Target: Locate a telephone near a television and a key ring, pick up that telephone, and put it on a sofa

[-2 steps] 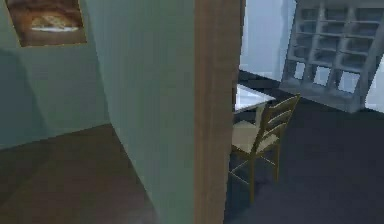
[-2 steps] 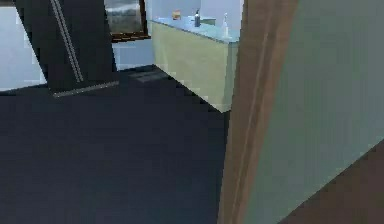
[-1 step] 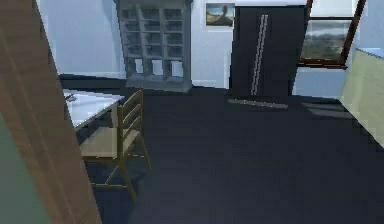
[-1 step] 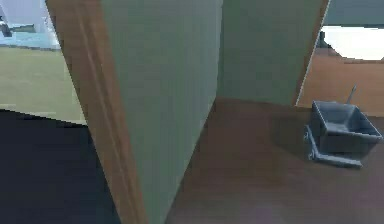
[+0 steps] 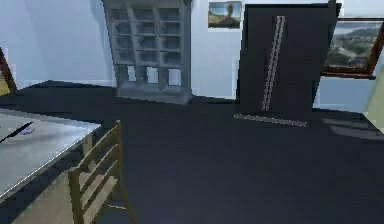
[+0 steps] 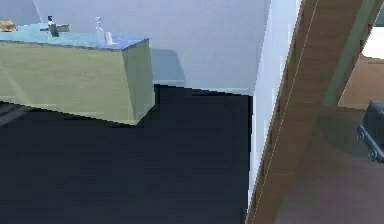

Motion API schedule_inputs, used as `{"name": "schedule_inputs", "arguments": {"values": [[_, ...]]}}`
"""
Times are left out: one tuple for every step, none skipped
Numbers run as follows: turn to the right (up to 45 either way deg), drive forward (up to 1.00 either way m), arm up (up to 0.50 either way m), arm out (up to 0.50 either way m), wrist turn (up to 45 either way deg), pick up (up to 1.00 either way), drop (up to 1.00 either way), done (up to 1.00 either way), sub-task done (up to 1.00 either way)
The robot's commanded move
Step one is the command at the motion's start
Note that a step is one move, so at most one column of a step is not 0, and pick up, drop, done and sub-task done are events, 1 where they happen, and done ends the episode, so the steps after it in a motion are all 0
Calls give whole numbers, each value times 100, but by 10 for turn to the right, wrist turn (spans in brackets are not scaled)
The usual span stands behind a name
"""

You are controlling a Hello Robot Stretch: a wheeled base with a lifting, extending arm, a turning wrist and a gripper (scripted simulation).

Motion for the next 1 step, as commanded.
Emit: {"name": "schedule_inputs", "arguments": {"values": [[120, 0, 0, 0, 0, 0, 0, 0, 0]]}}
